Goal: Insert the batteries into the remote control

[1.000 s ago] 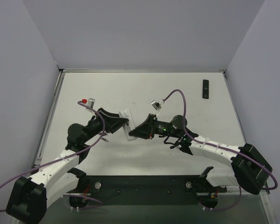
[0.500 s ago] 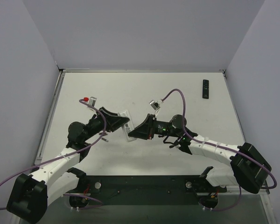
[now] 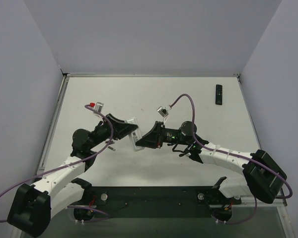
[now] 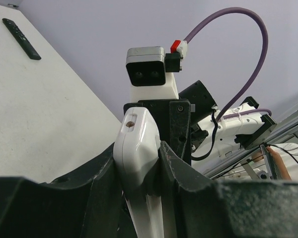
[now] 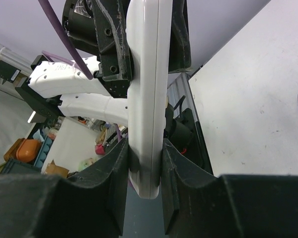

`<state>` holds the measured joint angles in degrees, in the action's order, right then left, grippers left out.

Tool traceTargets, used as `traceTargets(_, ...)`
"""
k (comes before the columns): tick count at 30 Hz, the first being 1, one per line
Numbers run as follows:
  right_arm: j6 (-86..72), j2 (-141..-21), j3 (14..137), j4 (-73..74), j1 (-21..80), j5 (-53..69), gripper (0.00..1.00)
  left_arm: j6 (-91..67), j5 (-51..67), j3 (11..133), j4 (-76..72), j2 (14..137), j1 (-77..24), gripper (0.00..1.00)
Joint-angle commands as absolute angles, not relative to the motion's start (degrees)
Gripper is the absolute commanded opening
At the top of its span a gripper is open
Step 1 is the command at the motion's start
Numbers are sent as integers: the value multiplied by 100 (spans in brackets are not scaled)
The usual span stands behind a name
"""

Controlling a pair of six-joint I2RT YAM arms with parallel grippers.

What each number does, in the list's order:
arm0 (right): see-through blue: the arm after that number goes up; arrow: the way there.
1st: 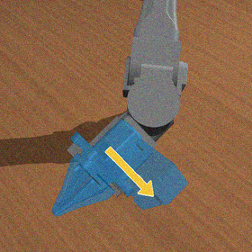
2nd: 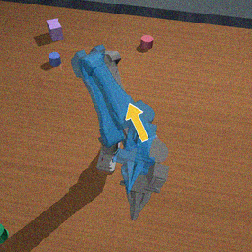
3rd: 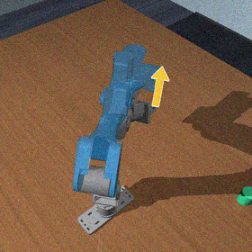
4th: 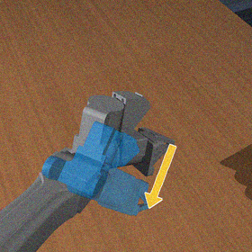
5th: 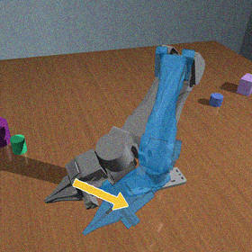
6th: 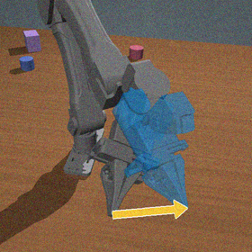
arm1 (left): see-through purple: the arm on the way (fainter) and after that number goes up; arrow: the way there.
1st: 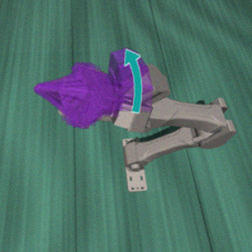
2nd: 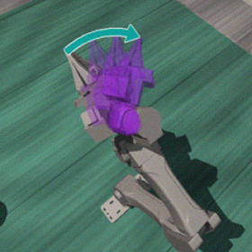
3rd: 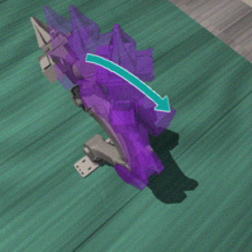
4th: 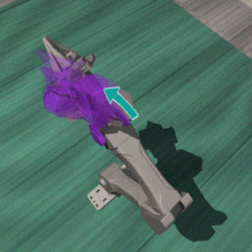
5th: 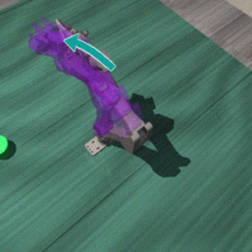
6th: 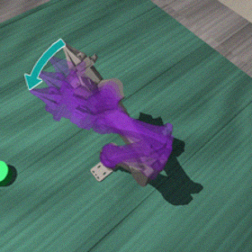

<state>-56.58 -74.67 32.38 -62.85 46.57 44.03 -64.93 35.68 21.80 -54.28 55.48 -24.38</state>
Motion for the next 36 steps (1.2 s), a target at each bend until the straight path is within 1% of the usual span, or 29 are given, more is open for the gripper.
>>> traceTargets(1,-5398,-7383,3489,-6742,4711,4605,17,-6285,3586,2347,-5468,5458,-2408,0)
traceTargets(2,-5301,-7313,3507,-6463,4711,4588,24,-6258,3542,2347,-5354,5432,-2408,0)
traceTargets(3,-5178,-7252,3507,-6277,4720,4562,39,-6214,3446,2364,-4961,5414,-2408,0)
traceTargets(4,-4829,-7103,3524,-6067,4711,4535,46,-6057,3384,2425,-4670,5353,-2408,0)
traceTargets(5,-4651,-6988,3551,-5481,4720,4422,52,-5951,3323,2469,-4336,5318,-2408,0)
traceTargets(6,-4397,-6883,3594,-5128,4728,4360,58,-5863,3157,2513,-3654,5274,-2408,0)
traceTargets(7,-4107,-6777,3630,-4767,4737,4298,62,-5697,3068,2557,-3386,5204,-2408,0)
traceTargets(8,-3495,-6541,3760,-3954,4746,4193,66,-5643,2998,2549,-3184,5177,-2408,0)
traceTargets(9,-3202,-6400,3805,-3564,4755,3897,70,-5608,2927,2540,-2929,5159,-2408,0)
traceTargets(10,-2921,-6251,3858,-3212,4816,3676,76,-5555,2909,2531,-2814,5142,-2408,0)
traceTargets(11,-2248,-5971,3902,-2590,4851,3465,79,-5537,2883,2531,-2691,5142,-2417,0)
traceTargets(12,-1963,-5837,3972,-2332,4895,3010,85,-5528,2848,2557,-2376,5142,-2408,0)
traceTargets(14,-1409,-5521,4034,-1770,5036,2673,87,-5432,2804,2654,-2032,5185,-2408,0)
traceTargets(16,-880,-5415,4174,-1522,5071,2462,90,-5414,2778,2654,-1767,5247,-2417,0)
traceTargets(18,-390,-5414,4192,-1345,5071,2504,90,-5510,2725,2585,-1740,5291,-2417,0)
traceTargets(20,-46,-5449,4236,-1310,5089,2838,90,-5721,2742,2505,-1819,5370,-2417,0)
traceTargets(21,-44,-5484,4262,-1327,5098,2900,88,-5800,2786,2444,-1915,5405,-2417,0)
traceTargets(23,412,-5641,4315,-1380,5246,3032,88,-6037,2812,2435,-1890,5484,-2417,0)
traceTargets(29,1388,-6143,4307,-1774,5686,2733,82,-6284,2935,2408,-1811,5608,-2443,0)
traceTargets(32,1677,-6380,4341,-1942,5757,2769,77,-6284,2988,2417,-1732,5572,-2452,0)
traceTargets(36,1942,-6688,4535,-1819,5809,2847,69,-6293,2997,2452,-1600,5520,-2452,0)
